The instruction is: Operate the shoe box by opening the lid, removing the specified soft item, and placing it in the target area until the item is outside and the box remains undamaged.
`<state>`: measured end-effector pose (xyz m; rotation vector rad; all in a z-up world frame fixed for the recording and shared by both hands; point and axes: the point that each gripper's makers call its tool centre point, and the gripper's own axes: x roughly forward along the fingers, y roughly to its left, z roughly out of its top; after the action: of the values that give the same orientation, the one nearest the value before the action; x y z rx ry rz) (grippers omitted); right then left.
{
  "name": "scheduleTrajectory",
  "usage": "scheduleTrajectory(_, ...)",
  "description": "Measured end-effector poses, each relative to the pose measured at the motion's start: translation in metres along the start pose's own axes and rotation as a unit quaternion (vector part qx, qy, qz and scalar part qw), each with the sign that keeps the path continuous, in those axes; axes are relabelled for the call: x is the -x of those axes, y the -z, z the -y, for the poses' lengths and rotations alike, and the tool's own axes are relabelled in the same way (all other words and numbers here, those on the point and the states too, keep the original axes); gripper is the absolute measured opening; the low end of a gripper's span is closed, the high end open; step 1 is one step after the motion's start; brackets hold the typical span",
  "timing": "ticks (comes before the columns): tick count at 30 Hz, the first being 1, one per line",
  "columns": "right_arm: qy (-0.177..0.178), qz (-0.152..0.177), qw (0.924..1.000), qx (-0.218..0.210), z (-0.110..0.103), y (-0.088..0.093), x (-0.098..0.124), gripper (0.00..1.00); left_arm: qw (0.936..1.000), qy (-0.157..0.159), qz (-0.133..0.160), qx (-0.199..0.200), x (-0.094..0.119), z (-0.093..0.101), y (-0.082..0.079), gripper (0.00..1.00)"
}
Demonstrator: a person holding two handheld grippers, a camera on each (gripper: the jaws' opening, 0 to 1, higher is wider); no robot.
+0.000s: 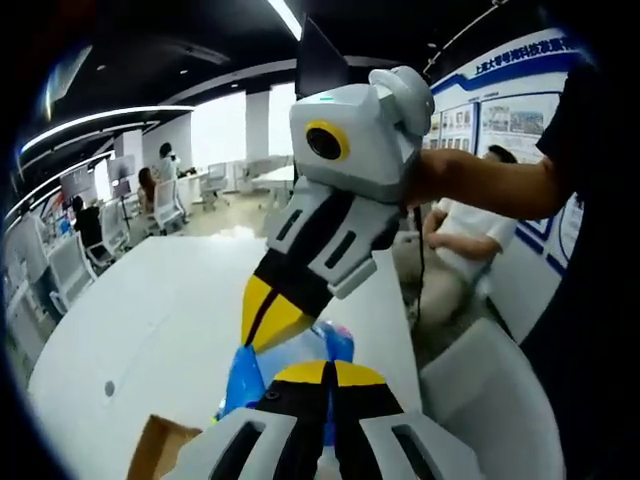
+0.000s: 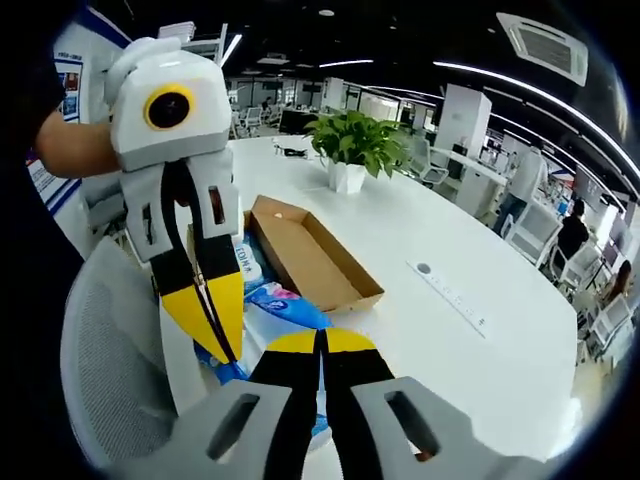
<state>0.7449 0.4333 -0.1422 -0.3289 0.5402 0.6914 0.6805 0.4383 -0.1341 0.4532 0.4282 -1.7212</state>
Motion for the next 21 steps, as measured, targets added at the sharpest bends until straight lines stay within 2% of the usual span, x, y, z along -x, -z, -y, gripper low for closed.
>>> scheduleTrajectory(13, 0.013, -0.004, 0.9994, -0.031, 0.028, 0.026, 0.025, 0.0, 0.9993, 0.036, -0.004, -0.013, -0.043, 0.002, -0.017, 0.0)
scheduleTrajectory(21, 0.017, -0.016, 0.9992, -0.033, 0.047, 0.047, 0.036, 0.0, 0.9985, 0.053, -0.006, -0.015, -0.066, 0.0, -0.025, 0.0)
